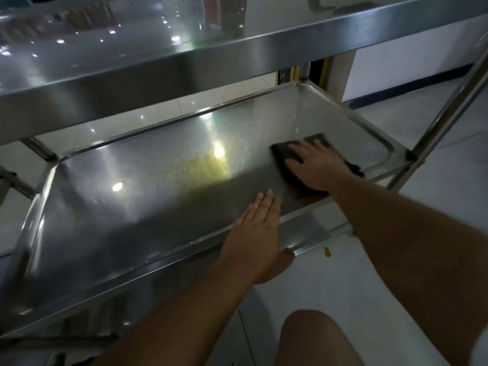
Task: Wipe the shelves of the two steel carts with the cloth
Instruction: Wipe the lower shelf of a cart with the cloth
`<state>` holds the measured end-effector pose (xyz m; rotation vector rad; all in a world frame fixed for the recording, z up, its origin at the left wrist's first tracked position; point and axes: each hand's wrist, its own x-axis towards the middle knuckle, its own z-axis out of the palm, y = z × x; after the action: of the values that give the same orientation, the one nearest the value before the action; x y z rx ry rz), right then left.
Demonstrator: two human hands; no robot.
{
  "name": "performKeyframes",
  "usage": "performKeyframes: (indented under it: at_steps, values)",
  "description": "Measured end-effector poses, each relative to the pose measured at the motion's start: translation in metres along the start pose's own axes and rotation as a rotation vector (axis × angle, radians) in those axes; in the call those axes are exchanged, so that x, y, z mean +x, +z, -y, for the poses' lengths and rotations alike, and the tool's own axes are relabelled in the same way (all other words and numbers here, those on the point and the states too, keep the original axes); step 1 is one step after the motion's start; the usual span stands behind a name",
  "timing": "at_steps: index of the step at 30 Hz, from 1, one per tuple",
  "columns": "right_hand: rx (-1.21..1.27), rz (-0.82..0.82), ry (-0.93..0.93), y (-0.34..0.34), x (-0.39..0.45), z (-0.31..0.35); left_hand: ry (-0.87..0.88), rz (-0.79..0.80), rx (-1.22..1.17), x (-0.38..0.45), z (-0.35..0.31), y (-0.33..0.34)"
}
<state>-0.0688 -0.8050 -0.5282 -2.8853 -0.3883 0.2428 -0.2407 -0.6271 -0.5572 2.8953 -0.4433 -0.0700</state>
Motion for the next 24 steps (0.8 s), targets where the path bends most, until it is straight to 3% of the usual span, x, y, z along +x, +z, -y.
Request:
performKeyframes:
  at_steps: [3,6,9,12,14,17,20,24]
  values:
    - [0.074,0.021,0.245,-0.005,-0.009,-0.014,-0.016,-0.042,0.015,-0.029,0.019,-0.006]
    - [0.098,0.003,0.294,0.004,-0.010,0.030,-0.193,-0.112,0.008,-0.079,0.058,-0.016]
    - [0.059,-0.029,0.105,0.034,-0.020,0.117,-0.483,-0.203,0.044,-0.118,0.119,-0.037]
    - [0.029,0.023,-0.158,0.060,-0.034,0.196,-0.737,-0.171,0.060,-0.146,0.180,-0.058]
    - [0.005,0.065,-0.253,0.064,-0.035,0.212,-0.786,-0.163,0.068,-0.158,0.203,-0.062]
    - [-0.014,0.043,-0.318,0.058,-0.030,0.182,-0.817,-0.157,0.042,-0.166,0.213,-0.057]
    - [-0.050,-0.063,-0.122,0.042,-0.014,0.117,-0.820,-0.167,0.055,-0.164,0.214,-0.053]
    - [0.071,0.005,0.265,0.030,-0.005,0.085,-0.815,-0.159,0.077,-0.165,0.215,-0.052]
